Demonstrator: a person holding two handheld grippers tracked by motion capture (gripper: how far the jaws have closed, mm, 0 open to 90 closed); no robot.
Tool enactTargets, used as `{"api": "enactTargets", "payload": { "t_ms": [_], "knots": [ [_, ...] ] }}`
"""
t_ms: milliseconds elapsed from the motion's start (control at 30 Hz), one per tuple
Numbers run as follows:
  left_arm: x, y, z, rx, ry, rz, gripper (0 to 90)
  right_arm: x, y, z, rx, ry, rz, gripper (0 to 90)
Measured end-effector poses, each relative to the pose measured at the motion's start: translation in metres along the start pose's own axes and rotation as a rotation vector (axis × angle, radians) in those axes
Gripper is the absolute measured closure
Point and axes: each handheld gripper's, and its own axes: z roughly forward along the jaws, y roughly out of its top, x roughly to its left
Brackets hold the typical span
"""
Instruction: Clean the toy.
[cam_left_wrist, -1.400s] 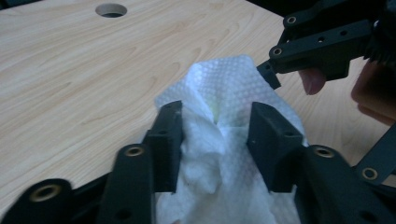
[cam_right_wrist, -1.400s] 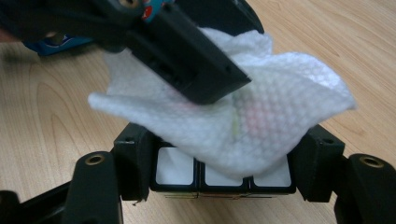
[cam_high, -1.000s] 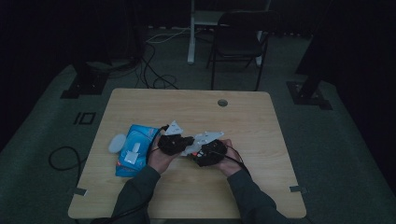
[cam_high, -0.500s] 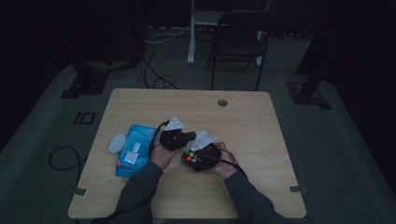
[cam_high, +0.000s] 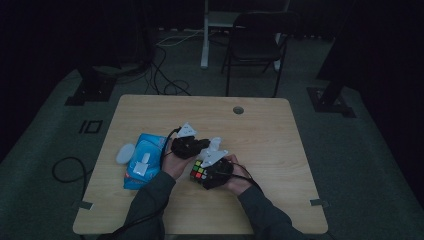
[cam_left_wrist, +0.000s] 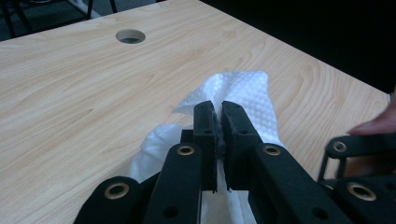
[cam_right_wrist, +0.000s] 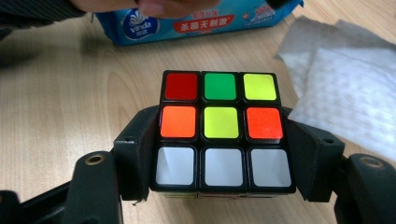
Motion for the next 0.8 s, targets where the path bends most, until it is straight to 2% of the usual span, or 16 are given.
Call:
{"api": "enactTargets", "payload": {
  "t_ms": [133,433,800],
  "knots": [
    [0.001,0.0,0.001,0.002,-0.001,-0.003,86.2,0.0,0.001,0.0,0.0,0.0,-0.006,34.3],
    [0.0,-0.005,0.005,0.029,-0.021,-0.006,86.2,-0.009,0.003,-0.008,-0.016,-0.032,0.019,34.3],
    [0.006,-0.014,0.004,0.031,-0.049,-0.043,86.2,-0.017,0.0,-0.017,-0.024,-0.056,0.029,34.3]
  ]
}}
